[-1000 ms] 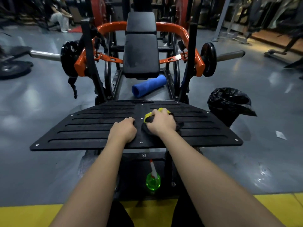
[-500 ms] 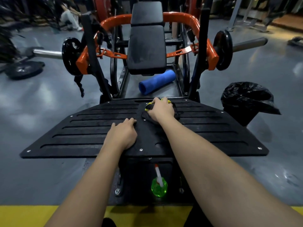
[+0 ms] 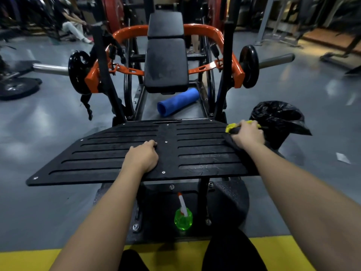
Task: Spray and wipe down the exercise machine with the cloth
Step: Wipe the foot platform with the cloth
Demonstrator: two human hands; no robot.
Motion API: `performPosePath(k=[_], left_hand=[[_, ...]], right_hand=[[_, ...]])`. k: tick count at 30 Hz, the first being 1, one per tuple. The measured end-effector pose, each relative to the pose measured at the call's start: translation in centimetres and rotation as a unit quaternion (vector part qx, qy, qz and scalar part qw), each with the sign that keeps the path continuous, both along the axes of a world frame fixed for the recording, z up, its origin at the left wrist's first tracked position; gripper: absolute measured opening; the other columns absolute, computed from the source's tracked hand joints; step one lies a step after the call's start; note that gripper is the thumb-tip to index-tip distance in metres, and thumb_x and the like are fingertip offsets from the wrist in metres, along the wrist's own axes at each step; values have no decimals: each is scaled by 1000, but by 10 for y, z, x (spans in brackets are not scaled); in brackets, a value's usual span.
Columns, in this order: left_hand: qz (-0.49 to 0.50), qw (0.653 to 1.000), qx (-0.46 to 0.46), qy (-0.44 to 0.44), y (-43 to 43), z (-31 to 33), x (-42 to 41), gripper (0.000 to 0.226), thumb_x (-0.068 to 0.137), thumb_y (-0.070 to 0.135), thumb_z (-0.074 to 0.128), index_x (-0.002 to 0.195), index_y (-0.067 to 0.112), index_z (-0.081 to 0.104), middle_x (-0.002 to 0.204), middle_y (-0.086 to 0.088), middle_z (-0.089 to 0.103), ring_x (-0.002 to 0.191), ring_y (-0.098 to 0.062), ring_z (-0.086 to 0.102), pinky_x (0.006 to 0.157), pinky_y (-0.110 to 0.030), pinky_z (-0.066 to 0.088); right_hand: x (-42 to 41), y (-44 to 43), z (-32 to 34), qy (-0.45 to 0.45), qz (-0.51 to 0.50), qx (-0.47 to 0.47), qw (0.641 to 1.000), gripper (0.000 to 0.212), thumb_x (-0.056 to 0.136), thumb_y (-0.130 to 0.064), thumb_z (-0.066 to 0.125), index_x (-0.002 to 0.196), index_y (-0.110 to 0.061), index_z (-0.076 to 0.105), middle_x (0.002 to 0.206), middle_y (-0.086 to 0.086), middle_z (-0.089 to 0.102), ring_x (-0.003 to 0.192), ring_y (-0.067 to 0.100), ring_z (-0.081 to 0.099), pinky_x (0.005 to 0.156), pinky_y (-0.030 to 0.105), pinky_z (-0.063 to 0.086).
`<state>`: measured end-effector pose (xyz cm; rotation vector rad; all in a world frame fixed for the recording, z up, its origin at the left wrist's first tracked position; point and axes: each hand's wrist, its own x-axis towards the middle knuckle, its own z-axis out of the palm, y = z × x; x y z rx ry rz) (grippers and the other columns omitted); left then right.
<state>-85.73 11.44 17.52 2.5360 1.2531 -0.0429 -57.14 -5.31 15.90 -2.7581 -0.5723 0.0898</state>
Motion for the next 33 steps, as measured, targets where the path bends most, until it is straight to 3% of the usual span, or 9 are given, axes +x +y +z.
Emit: performPosePath(k=[6, 12, 16, 24, 27, 33], left_hand=[[-15, 1000, -16, -3, 10, -8, 0, 50, 103, 17, 28, 151, 23, 41, 159, -8, 42, 135, -35, 50, 125, -48, 16], [-17, 1000, -23, -10, 14, -13, 1, 49, 102, 15, 29, 148, 23, 43, 162, -8, 38, 133, -33, 53, 127, -48, 9], [-15, 1000, -11, -13, 18, -15, 4, 47, 101, 16, 31, 146, 20, 43, 159, -9, 42, 133, -35, 53, 125, -50, 15], [-5, 1000, 12, -13, 15, -12, 5, 42, 108, 21, 26, 144, 23, 47, 144, -10, 57, 130, -34, 52, 122, -45, 22], [-14, 1000, 5, -15, 18, -14, 5, 42, 109, 24, 25, 145, 26, 46, 148, -3, 56, 133, -30, 53, 123, -44, 20], [-14, 1000, 12, -2, 18, -14, 5, 43, 109, 25, 24, 147, 29, 45, 153, -4, 52, 134, -31, 53, 122, -43, 23]], right_hand=[[-16, 11, 4, -17, -49, -27, 998, 48, 90, -41, 68, 130, -18, 54, 138, 18, 40, 120, 48, 51, 100, 48, 46], [-100, 101, 4, 22, 138, 5, 990, 44, 89, -41, 67, 131, -31, 57, 139, 10, 45, 124, 34, 56, 104, 37, 44], [-141, 161, -1, 54, 209, 14, 976, 50, 88, -38, 69, 134, -29, 52, 142, 10, 39, 125, 40, 51, 106, 43, 44], [-107, 171, -15, 56, 202, 40, 977, 48, 89, -37, 69, 134, -29, 52, 141, 9, 40, 125, 42, 49, 105, 45, 45], [-80, 156, -16, 52, 180, 33, 982, 49, 89, -35, 67, 135, -30, 51, 144, 9, 38, 127, 42, 48, 106, 46, 44], [12, 79, -16, 38, 53, 25, 998, 46, 88, -42, 67, 131, -32, 55, 139, 13, 40, 123, 44, 53, 104, 46, 48]])
